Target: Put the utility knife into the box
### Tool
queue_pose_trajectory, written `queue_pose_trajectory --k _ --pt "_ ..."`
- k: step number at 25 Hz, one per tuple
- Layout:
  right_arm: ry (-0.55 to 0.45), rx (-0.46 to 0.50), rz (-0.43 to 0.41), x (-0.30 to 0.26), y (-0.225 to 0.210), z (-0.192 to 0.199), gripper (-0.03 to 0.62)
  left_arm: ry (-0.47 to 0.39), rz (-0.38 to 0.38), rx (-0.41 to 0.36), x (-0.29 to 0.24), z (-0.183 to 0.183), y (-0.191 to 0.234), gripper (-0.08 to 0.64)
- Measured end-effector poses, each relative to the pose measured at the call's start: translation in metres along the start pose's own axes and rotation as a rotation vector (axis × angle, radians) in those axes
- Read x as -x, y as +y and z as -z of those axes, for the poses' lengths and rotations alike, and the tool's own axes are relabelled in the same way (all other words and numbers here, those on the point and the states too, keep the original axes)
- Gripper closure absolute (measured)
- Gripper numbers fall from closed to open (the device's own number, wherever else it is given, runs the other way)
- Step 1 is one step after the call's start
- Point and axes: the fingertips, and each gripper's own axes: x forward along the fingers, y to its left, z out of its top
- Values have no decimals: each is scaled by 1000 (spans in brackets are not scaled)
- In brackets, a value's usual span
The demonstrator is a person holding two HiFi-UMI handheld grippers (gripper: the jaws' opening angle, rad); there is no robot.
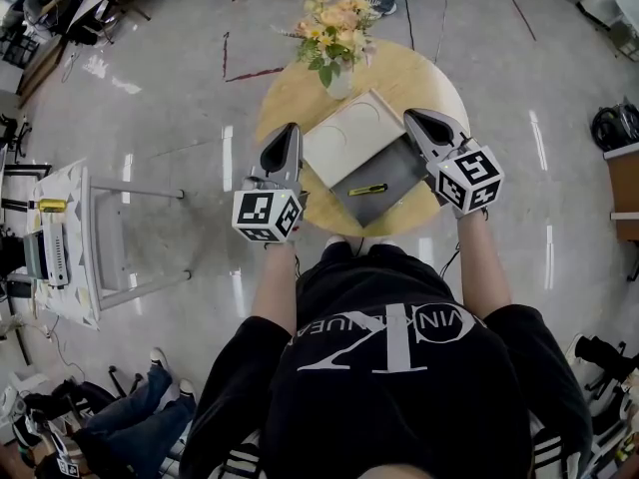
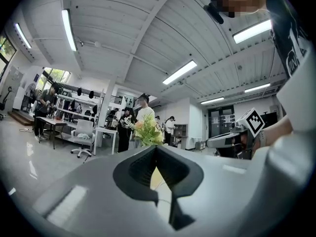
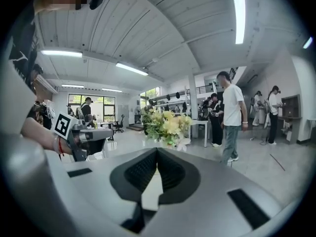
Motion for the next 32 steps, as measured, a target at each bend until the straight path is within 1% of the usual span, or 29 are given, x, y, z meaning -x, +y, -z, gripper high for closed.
queue_pose_trajectory --k 8,32 --pt "-55 9 22 -1 -3 -16 577 -27 -17 -11 1 -14 8 549" --pt "-115 30 49 -4 -21 -39 578 -78 -31 -34 -13 -38 13 549"
